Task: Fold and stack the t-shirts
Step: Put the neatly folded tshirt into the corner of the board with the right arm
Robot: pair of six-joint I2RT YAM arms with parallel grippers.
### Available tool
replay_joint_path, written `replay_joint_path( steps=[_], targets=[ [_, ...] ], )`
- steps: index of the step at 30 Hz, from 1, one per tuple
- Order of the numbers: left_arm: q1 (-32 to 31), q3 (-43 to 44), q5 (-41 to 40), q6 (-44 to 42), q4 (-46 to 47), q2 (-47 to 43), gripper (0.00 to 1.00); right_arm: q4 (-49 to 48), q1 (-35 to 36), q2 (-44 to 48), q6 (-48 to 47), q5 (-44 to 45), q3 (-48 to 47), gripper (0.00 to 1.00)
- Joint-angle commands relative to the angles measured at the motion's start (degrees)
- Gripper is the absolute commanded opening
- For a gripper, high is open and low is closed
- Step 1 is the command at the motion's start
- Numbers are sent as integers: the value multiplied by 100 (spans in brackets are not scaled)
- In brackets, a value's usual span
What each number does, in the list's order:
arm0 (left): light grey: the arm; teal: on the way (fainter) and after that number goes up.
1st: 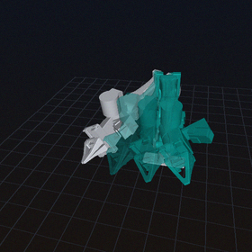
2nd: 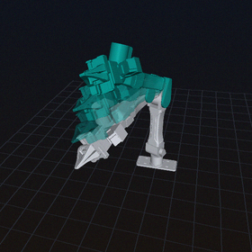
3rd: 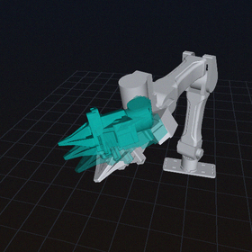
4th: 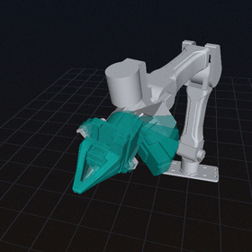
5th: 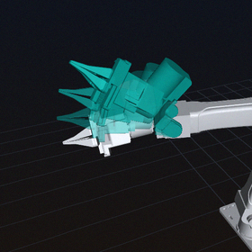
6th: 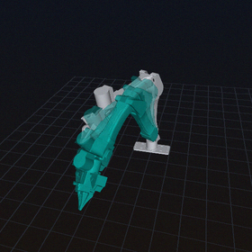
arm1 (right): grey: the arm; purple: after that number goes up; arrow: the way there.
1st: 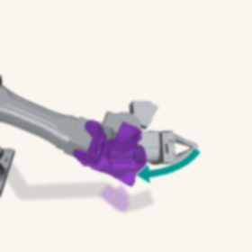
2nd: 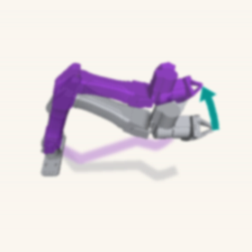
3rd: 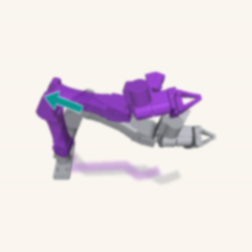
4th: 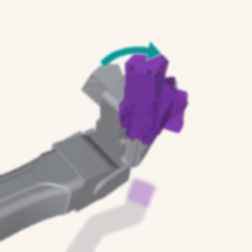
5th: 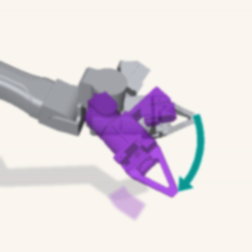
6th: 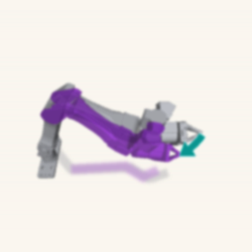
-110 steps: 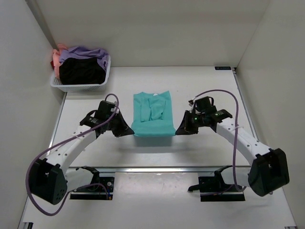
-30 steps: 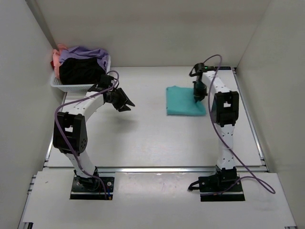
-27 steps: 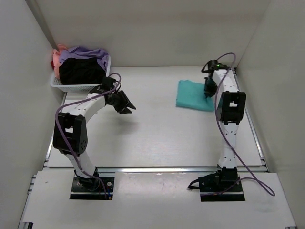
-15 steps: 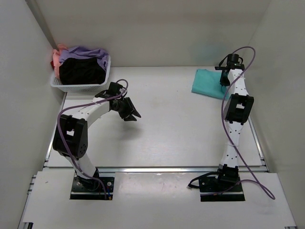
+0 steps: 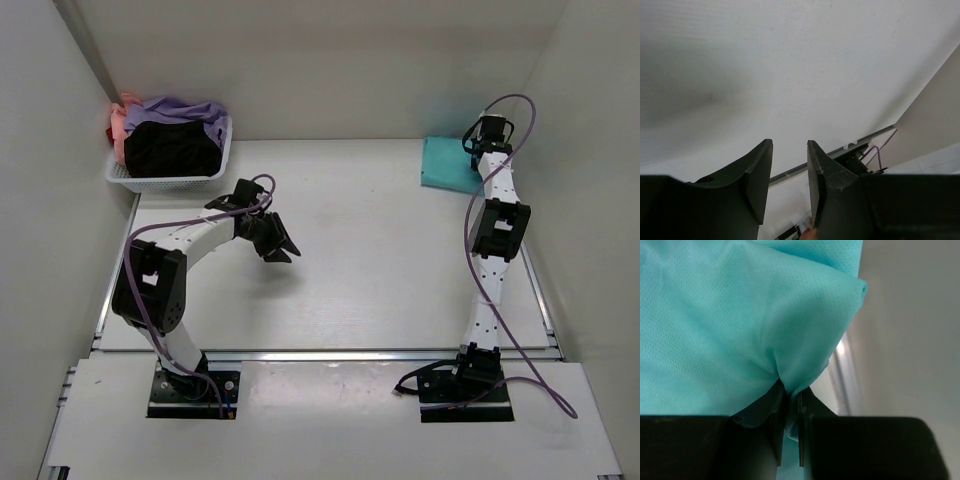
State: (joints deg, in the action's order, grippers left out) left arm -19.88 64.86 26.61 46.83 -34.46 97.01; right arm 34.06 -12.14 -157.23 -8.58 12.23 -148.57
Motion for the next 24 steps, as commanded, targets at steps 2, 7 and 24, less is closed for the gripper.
replay_joint_path(
  steps=[2, 7, 24],
  targets=[
    [-174, -175, 213, 46, 141, -332, 45, -1032, -78, -176, -610, 797, -225, 1],
    [-218, -211, 248, 46, 203, -385, 46, -1227, -87, -2, -461, 1431, -199, 71],
    [107, -61, 740, -165, 511, -1272, 99, -470, 1642, 5801, 31, 1500, 3831, 99]
  ],
)
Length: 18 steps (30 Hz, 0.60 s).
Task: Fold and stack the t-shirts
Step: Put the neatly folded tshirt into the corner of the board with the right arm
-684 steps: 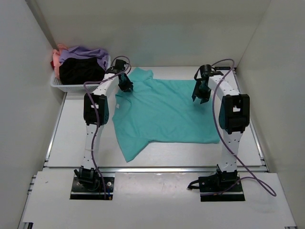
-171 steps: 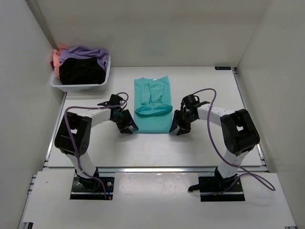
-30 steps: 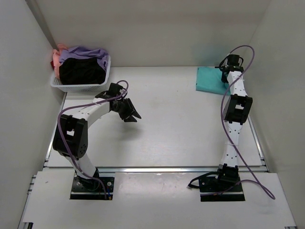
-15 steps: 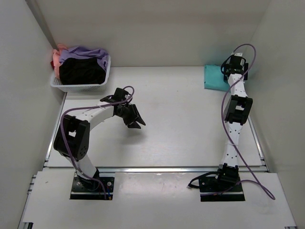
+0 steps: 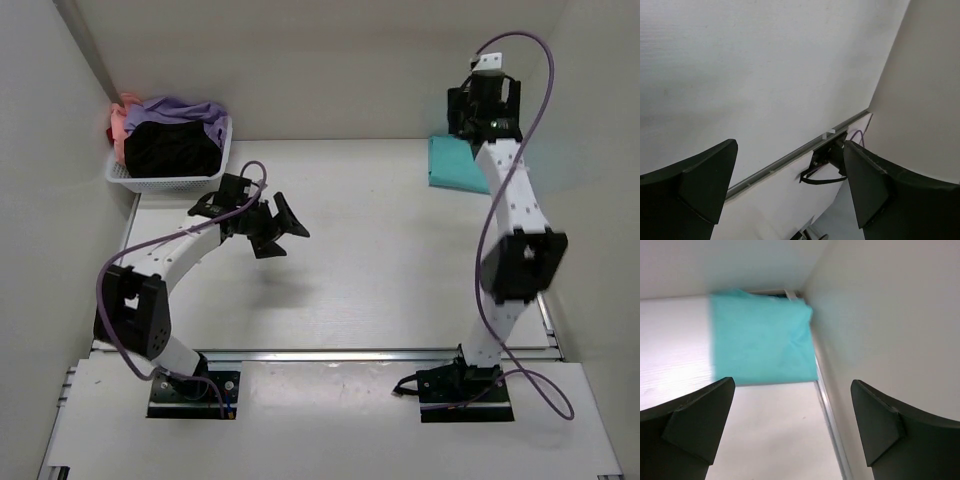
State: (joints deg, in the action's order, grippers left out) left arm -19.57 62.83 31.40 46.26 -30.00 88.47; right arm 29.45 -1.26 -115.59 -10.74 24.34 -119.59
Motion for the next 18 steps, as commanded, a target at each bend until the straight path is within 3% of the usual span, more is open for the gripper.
replay_joint_path(
  steps=[1, 3, 4, 7, 9, 14, 18],
  targets=[
    [137, 125, 383, -39, -5, -479, 99, -79, 843, 2054, 309, 387, 1869, 99],
    [173, -111, 622, -3, 11, -628, 99, -63, 1283, 3466, 467, 764, 3157, 99],
    [199, -156, 718, 32, 90, -794, 98, 16, 1503, 3725, 555, 722, 3788, 99],
    [331, -420, 596, -116, 117, -1269, 99, 1707, 1716, 4517, 1404, 119, 4329, 100],
    [401, -281, 464, -275, -85, -1358, 99, 2237, 1497, 4817, 1846, -453, 4776, 99],
    [516, 212, 437, -486, -225, -1297, 99, 2109, 1103, 5704, 2103, -956, 5814, 100],
    [481, 353, 349, -653, -366, -1341, 99, 1994, 724, 5644, 1875, -1300, 5763, 100]
  ],
)
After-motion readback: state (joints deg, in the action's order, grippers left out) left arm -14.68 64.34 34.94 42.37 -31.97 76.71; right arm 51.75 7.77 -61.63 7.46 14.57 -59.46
